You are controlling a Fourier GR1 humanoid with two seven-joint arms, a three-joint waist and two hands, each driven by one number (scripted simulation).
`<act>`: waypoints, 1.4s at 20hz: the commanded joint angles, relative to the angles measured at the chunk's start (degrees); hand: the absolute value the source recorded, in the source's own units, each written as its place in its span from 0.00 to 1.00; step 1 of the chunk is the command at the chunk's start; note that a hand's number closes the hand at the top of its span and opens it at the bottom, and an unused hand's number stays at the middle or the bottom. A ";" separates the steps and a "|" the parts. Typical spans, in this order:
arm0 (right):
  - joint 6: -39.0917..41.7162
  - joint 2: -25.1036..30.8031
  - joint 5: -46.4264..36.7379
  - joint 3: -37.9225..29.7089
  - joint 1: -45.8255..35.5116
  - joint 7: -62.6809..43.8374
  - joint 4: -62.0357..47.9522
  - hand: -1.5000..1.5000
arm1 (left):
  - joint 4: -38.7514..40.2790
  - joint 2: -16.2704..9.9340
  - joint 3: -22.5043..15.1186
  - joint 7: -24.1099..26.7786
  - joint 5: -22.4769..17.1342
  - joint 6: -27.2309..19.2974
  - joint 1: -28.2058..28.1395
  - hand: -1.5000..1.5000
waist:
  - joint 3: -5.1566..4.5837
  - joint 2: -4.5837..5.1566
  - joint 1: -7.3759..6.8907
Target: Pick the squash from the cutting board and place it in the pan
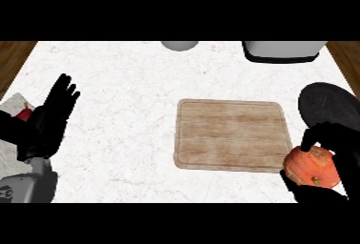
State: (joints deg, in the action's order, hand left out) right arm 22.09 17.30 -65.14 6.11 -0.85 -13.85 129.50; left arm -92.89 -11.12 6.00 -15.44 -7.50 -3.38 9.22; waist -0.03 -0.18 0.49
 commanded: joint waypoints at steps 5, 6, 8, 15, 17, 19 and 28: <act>-2.24 3.24 10.94 -20.61 -10.26 4.32 -12.67 1.00 | 1.22 0.45 0.07 1.06 0.13 0.70 1.06 0.50 | 0.04 0.33 -0.64; -7.04 2.16 8.63 -19.73 -3.83 7.05 -12.56 1.00 | -1.20 0.55 -0.01 -2.03 -0.52 0.34 0.49 0.50 | 0.07 0.20 -0.44; -4.30 5.88 14.72 -25.76 -9.75 9.88 -18.84 1.00 | 1.64 2.12 -0.99 3.37 1.37 0.31 -1.66 0.50 | 0.05 0.28 -0.58; -16.05 10.15 15.99 -32.28 -16.03 21.30 -41.96 1.00 | 2.22 1.28 -0.14 1.34 1.79 -0.20 1.16 0.50 | 0.08 0.39 -0.99; -17.44 11.75 17.70 -34.15 -17.11 24.89 -48.58 1.00 | 0.18 1.19 0.22 -0.28 0.55 0.11 1.77 0.50 | 0.08 0.36 -0.99; -20.05 13.17 15.85 -32.40 -22.11 27.20 -57.69 1.00 | -0.87 3.26 -2.15 -0.48 2.61 -1.61 0.92 0.50 | 0.08 0.41 -1.38; -30.00 17.14 15.39 -32.37 -30.94 46.60 -89.98 1.00 | 3.29 3.11 -1.46 1.83 2.33 -0.22 2.50 0.50 | 0.14 0.71 -2.12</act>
State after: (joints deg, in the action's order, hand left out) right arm -4.00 32.81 -48.55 -26.74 -26.74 27.14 52.50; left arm -90.08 -8.84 5.00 -14.40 -5.59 -3.36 12.12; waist 0.11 0.44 -1.24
